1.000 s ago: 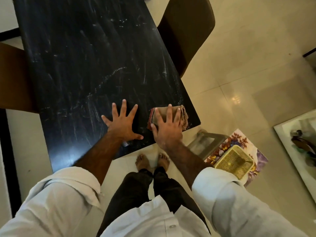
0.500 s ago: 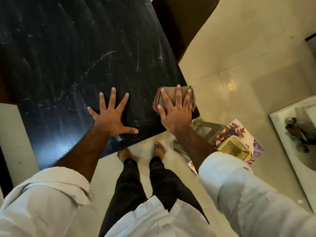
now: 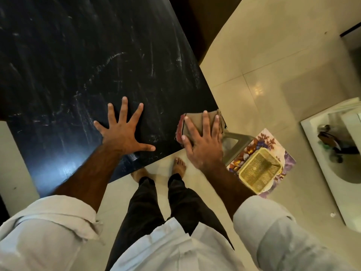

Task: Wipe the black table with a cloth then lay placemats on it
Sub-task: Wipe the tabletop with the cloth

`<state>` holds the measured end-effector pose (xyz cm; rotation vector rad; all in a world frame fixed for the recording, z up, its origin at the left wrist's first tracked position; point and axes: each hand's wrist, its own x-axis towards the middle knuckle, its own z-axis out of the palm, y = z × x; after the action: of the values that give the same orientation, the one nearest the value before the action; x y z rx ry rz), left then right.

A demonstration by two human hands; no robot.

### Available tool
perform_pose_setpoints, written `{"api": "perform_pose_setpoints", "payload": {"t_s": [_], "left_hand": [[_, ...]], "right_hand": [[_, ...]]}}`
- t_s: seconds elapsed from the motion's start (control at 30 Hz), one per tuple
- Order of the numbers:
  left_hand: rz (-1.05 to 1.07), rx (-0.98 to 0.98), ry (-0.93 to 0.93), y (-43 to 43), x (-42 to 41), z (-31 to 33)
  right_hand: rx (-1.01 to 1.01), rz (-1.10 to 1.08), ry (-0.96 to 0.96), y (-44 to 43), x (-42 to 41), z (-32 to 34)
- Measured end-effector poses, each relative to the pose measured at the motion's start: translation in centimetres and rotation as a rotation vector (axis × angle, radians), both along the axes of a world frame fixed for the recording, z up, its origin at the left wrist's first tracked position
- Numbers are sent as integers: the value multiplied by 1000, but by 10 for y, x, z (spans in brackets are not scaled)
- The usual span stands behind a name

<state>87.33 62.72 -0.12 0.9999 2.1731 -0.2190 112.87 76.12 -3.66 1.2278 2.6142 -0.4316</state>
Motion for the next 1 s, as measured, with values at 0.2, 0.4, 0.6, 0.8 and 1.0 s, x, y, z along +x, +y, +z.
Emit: {"api": "perform_pose_setpoints", "payload": {"t_s": [0.2,0.4,0.6,0.8,1.0], "left_hand": [[-2,8,-3,-1,-4,-1],[-8,19,32,-3,-3,-2],[-3,17,32,-1,-3,-4],[-8,28,21,-3,-4,-6],[-14,36,10,-5,-5,-4]], "right_hand": [[38,-107,72,53,-59,-13],[3,68,57,0,-39,-7],[-46,20,21,-29,17,0],[10,-110,49,59,-44,-9],[81,110,85,32,-100,-14]]}}
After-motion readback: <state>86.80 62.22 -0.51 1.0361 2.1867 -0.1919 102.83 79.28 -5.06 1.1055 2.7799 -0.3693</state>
